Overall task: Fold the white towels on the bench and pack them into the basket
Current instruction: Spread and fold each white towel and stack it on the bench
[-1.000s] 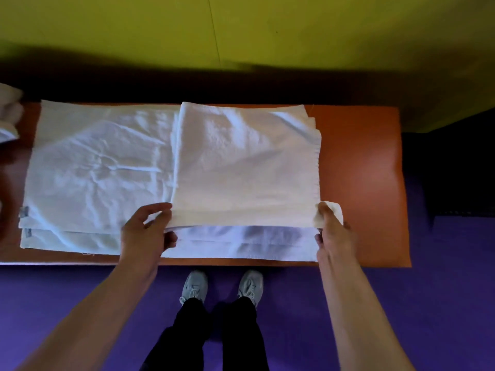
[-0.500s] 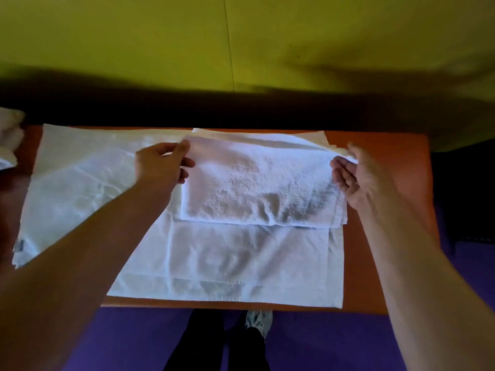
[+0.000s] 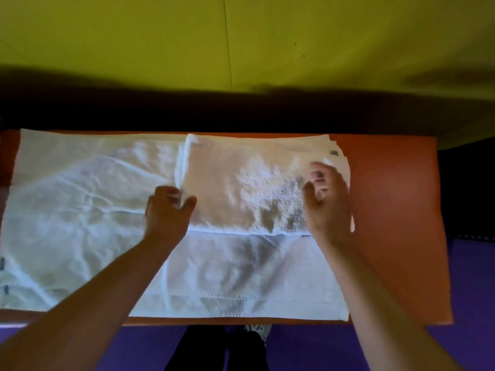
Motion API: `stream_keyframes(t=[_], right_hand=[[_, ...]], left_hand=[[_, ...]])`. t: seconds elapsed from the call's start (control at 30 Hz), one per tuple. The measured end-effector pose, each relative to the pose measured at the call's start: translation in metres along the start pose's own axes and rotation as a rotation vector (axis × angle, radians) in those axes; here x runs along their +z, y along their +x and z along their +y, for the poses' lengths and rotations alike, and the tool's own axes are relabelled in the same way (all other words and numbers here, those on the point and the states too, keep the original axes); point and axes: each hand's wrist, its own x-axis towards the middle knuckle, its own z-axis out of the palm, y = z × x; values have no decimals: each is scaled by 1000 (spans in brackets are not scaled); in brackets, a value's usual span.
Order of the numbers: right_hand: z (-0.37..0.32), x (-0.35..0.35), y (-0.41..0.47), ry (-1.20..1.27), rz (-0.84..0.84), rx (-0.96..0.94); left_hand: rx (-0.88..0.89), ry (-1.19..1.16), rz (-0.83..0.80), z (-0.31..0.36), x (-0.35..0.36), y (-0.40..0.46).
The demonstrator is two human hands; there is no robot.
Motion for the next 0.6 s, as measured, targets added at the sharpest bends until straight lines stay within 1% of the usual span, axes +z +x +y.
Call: stream_keyframes(t=[0.07, 0.13, 0.2, 0.27, 0.33, 0.37, 0.43, 0.47, 0.5, 0.57, 0.6], right_hand=[[6, 16, -12, -207, -167, -174], [12, 28, -18, -351, -298, -212], [12, 36, -20, -419, -319, -188], [4, 38, -17, -412, -272, -149], [-11, 36, -13, -288, -248, -69], [-21, 34, -11, -160, -264, 23], [-43, 29, -4, 183, -374, 268], [-54, 26, 1, 341, -424, 356], [-62, 23, 6, 439, -450, 403], [-73, 14, 18, 470, -453, 423], [-74, 7, 24, 419, -435, 399]], left_hand=[[-63, -13, -70, -13, 4, -12], [-128, -86, -122, -17, 4, -16], [-188, -165, -140, -11, 2, -17], [-145, -141, -119, 2, -1, -20], [-25, -92, -90, 23, -5, -33], [40, -101, -84, 36, -7, -44], [164, -144, -104, 61, -5, -68], [210, -183, -136, 71, -1, -79], [249, -228, -182, 80, 5, -88], [315, -268, -306, 93, 18, -103], [376, -253, -366, 99, 25, -108]])
